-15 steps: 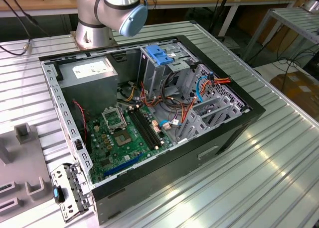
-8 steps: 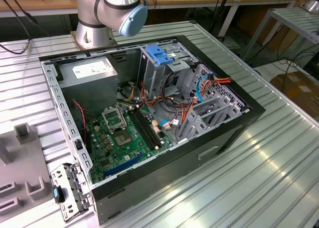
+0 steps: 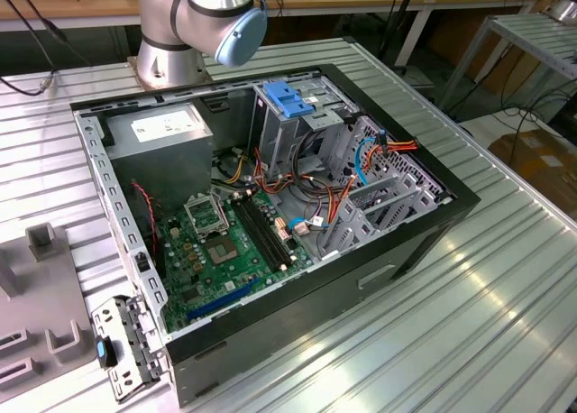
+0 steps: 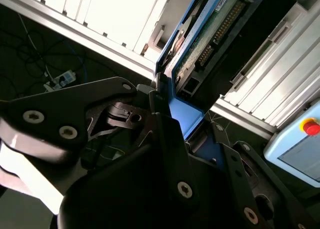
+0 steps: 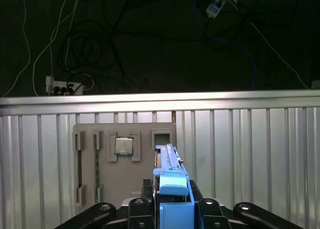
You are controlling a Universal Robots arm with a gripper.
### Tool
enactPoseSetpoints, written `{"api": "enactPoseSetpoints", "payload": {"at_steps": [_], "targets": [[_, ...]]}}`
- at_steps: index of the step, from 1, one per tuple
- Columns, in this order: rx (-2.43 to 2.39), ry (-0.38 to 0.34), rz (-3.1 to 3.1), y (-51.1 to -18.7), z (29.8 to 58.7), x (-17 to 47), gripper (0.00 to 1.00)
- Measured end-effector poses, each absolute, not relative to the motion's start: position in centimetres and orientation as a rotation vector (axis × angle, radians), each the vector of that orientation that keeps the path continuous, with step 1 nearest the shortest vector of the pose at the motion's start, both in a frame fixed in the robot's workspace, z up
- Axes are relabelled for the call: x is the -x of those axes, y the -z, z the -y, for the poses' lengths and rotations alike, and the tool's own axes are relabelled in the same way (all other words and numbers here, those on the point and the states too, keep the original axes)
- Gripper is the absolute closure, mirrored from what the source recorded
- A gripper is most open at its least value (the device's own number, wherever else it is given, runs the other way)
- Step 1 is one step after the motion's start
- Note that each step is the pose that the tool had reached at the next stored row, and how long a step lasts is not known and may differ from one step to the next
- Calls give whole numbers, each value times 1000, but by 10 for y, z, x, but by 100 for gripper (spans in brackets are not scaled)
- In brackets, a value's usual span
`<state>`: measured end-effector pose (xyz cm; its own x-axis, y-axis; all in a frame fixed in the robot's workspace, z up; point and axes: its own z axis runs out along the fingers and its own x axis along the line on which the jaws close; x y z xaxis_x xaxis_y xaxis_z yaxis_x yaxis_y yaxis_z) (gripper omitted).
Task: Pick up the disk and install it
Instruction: 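Pick up the disk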
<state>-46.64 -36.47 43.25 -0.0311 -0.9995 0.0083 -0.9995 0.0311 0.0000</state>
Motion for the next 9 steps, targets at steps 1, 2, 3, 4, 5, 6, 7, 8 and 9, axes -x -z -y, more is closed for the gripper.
{"api": "enactPoseSetpoints", "payload": {"at_steps": [1, 2, 3, 4, 5, 6, 7, 8, 9], "targets": [[-2183, -9, 2251, -433, 365, 466, 63], [-2183, -9, 2252, -435, 365, 466, 63], [-2183, -9, 2252, -435, 365, 466, 63], [-2183, -9, 2252, -436, 365, 466, 63], [-2183, -9, 2252, -437, 365, 466, 63], [-2183, -9, 2252, -438, 365, 466, 63], [-2183, -9, 2252, -438, 365, 466, 63], [-2183, -9, 2252, -439, 365, 466, 63], [-2183, -8, 2252, -440, 365, 466, 63]]}}
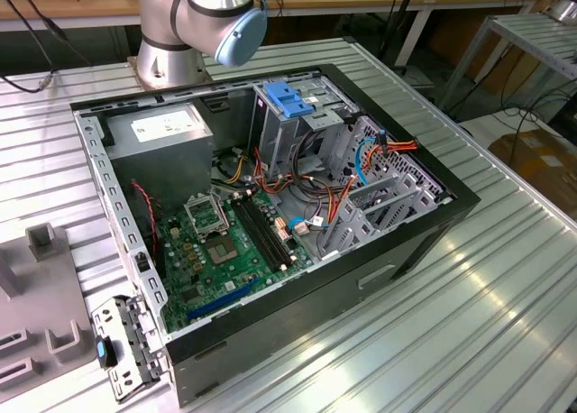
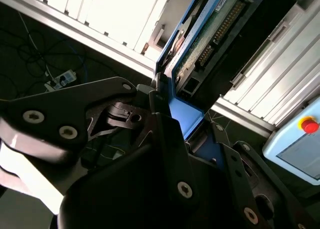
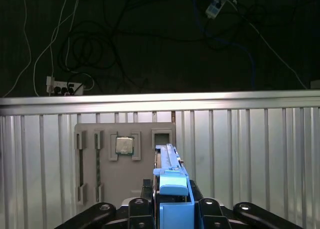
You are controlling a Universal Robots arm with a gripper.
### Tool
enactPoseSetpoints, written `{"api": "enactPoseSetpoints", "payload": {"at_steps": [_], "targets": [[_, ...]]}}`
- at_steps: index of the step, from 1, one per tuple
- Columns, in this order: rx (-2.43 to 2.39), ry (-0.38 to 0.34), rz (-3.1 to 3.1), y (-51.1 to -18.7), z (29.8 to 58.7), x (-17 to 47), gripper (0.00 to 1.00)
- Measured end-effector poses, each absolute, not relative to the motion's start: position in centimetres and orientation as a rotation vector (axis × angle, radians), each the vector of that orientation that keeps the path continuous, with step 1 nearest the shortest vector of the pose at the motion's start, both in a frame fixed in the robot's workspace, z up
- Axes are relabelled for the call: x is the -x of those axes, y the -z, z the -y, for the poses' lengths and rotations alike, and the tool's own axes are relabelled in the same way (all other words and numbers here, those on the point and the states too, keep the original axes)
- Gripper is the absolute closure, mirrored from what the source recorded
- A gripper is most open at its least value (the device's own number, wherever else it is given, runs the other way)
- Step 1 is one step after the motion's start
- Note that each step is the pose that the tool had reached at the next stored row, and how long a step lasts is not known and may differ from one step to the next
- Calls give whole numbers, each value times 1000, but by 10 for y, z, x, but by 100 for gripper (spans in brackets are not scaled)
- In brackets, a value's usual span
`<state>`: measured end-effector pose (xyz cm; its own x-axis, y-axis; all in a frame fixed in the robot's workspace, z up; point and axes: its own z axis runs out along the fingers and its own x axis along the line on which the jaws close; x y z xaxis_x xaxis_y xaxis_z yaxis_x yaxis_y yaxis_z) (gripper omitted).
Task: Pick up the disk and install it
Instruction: 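Pick up the disk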
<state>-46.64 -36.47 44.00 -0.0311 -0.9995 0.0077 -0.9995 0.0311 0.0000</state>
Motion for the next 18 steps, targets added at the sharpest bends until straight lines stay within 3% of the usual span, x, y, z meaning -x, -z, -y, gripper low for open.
{"api": "enactPoseSetpoints", "payload": {"at_steps": [18], "targets": [[-2183, -7, 2252, -461, 365, 466, 63]]}}
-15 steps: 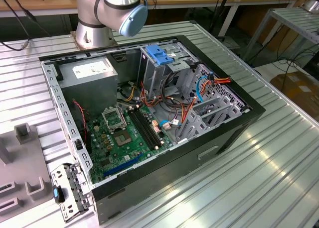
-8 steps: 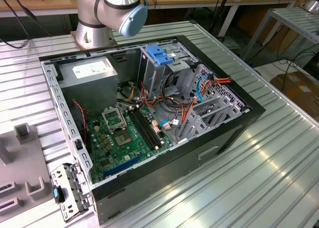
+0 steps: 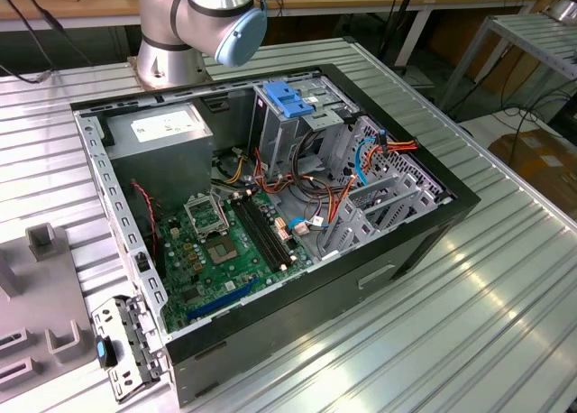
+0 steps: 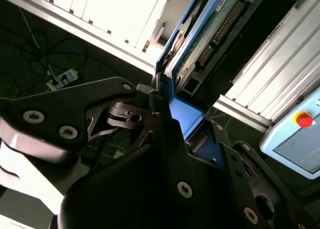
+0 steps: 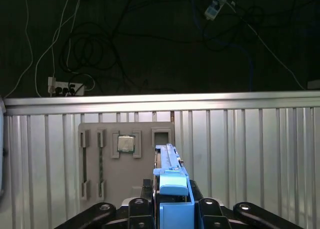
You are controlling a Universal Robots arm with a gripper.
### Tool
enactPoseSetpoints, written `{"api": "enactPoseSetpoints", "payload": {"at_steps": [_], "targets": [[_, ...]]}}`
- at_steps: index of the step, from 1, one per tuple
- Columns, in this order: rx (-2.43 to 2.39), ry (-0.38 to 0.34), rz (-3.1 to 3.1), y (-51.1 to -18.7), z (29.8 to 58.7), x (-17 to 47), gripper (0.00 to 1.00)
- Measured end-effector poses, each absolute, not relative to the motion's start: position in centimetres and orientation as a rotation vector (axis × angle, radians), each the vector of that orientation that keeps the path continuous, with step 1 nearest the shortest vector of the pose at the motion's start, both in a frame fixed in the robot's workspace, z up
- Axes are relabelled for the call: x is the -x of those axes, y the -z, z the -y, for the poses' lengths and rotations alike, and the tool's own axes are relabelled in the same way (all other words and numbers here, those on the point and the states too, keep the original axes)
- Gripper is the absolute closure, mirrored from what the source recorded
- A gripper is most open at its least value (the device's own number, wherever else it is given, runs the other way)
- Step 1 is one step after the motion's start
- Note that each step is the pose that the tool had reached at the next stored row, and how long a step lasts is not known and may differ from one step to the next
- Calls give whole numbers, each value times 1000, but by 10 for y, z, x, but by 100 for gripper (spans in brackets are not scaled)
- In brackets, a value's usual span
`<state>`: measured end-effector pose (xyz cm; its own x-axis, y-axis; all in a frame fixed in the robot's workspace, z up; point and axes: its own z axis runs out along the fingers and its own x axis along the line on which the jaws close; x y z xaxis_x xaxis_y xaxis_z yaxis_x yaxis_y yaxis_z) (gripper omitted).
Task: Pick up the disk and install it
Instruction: 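Pick up the disk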
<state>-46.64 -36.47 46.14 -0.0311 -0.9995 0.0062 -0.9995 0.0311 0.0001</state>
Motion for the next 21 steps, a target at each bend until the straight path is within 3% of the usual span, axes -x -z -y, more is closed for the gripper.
{"api": "enactPoseSetpoints", "payload": {"at_steps": [21], "targets": [[-2184, -4, 2253, -490, 365, 466, 63]]}}
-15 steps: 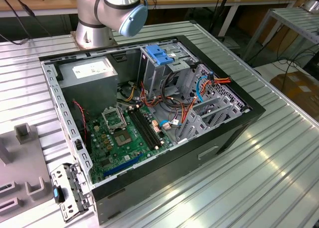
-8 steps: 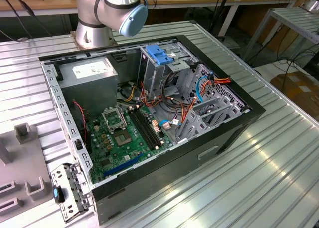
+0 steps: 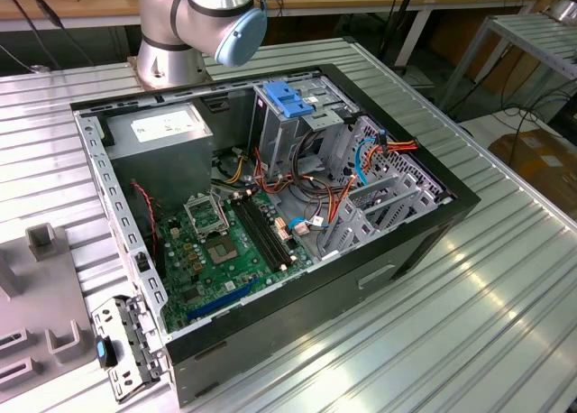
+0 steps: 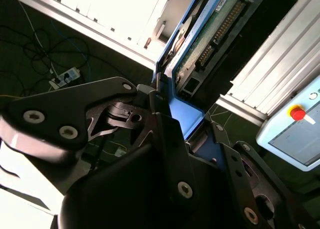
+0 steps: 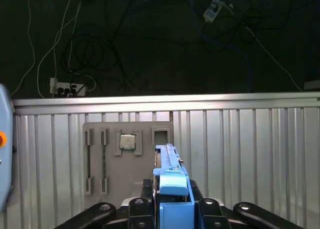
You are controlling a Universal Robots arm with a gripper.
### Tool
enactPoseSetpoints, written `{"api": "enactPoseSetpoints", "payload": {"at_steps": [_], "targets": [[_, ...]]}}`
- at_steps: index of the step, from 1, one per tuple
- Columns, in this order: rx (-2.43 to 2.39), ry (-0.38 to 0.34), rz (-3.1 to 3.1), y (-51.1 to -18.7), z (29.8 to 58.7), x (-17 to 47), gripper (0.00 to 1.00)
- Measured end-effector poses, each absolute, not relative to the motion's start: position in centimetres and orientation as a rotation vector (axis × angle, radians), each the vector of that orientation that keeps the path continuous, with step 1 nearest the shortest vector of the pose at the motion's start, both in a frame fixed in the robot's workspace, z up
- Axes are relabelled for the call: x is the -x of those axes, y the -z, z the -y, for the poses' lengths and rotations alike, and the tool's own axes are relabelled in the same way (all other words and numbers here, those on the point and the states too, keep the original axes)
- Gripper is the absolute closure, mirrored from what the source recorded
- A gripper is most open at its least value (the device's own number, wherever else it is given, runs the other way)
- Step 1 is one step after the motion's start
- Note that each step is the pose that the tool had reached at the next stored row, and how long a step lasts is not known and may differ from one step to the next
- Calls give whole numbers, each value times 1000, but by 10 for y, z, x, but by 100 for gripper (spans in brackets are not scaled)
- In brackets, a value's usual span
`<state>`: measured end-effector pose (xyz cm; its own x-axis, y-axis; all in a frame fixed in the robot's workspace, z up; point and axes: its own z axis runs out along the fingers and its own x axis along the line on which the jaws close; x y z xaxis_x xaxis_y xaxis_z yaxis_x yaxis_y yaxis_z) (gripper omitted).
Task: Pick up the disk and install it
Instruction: 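Pick up the disk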
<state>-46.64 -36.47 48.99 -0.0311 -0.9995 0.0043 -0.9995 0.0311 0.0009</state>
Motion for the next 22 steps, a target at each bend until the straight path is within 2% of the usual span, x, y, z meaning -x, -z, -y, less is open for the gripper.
{"api": "enactPoseSetpoints", "payload": {"at_steps": [22], "targets": [[-2217, -3, 2221, -499, 365, 465, 63]]}}
